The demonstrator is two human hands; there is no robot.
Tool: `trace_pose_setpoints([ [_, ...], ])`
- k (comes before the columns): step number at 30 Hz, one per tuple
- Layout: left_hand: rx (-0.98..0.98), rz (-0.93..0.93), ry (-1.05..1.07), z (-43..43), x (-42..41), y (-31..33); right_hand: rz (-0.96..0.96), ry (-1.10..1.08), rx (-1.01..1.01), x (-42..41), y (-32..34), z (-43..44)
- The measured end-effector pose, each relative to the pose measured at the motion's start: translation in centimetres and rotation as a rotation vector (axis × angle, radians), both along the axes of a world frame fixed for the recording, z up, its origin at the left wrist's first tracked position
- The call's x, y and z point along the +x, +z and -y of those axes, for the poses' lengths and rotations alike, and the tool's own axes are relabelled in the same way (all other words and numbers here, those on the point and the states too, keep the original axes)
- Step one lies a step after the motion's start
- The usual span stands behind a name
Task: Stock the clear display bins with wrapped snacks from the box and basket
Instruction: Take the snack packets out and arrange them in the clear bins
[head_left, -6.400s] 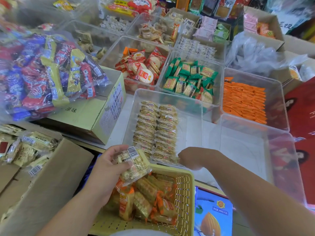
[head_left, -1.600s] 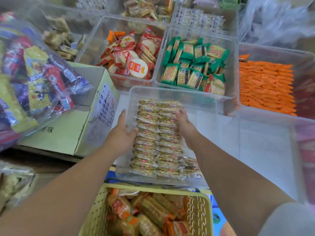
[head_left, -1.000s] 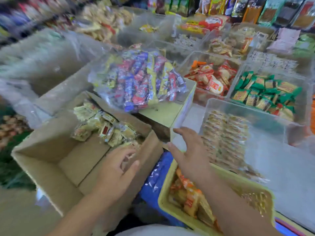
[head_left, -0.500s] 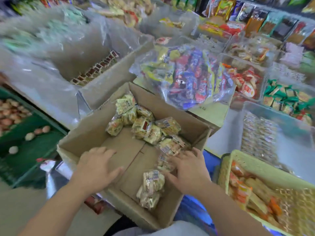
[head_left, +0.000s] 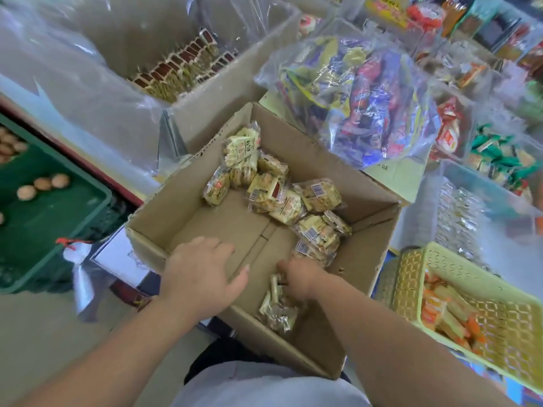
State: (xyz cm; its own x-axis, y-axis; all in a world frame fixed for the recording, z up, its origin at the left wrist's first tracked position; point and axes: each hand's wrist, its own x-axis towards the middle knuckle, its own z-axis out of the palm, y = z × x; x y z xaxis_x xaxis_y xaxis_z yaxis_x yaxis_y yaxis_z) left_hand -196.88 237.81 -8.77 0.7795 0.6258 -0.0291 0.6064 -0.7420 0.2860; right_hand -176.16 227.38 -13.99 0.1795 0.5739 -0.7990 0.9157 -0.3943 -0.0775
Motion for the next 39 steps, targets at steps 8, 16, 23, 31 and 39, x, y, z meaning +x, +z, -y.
trace_pose_setpoints([
  [8, -0.001, 0.06, -0.009, -0.2, 0.0, -0.8, -0.125, -0.19, -0.042, -0.6, -2.4, 1.8],
  [16, -0.005, -0.036, -0.022, -0.5, 0.2, -0.6, -0.178, -0.489, -0.018, -1.3, -2.4, 2.2],
  [23, -0.135, -0.22, -0.027, -1.0, 0.2, 0.5, -0.141, -0.442, -0.106, -1.4, 0.2, 1.9],
  [31, -0.935, 0.017, 0.196, -3.7, 7.9, 2.5, -0.085, -0.575, 0.376, 0.6, 9.7, 2.4],
  [39, -1.366, 0.038, 0.579, -1.2, 19.1, -3.3, -0.192, -1.235, 0.992, 1.8, 15.6, 12.7],
])
